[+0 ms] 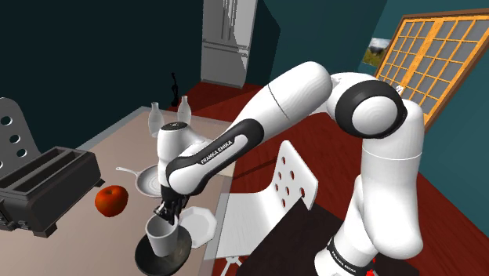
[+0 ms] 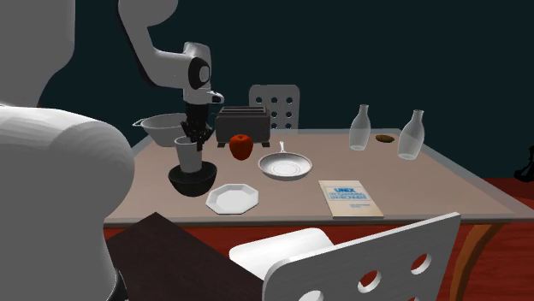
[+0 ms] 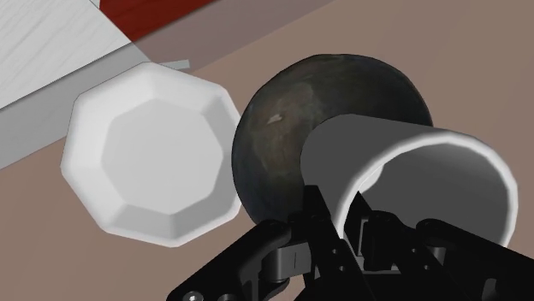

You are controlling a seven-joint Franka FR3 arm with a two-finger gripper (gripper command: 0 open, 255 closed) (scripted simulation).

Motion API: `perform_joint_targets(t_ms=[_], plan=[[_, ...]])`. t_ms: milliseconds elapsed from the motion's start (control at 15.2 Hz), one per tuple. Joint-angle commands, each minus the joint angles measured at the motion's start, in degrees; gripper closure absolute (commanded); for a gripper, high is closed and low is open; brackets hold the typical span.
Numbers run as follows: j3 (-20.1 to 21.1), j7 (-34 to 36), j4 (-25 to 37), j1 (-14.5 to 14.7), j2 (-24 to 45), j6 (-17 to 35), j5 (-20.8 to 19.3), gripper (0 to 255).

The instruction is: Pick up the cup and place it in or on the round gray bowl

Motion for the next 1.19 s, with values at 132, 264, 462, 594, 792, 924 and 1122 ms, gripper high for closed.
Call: perform_joint_targets(t_ms=[132, 264, 462, 594, 792, 924, 1122], plan=[[-0.01, -0.04, -0.06, -0.01, 0.13, 0.24, 0.00, 255], [-0.01, -0.04, -0.06, -0.01, 0.13, 0.24, 0.00, 255], [-0.01, -0.04, -0.06, -0.01, 0.13, 0.24, 0.00, 0], [-0.01, -0.04, -0.06, -0.01, 0.13, 0.24, 0.00, 0], [0.00, -0.10, 0.23, -0.18, -1.18, -1.37, 0.08, 0], [-0.01, -0.20, 1.05, -0.51, -3.62, -4.65, 0.21, 0], [-0.02, -0.23, 1.46, -0.63, -4.53, -5.97, 0.25, 0]])
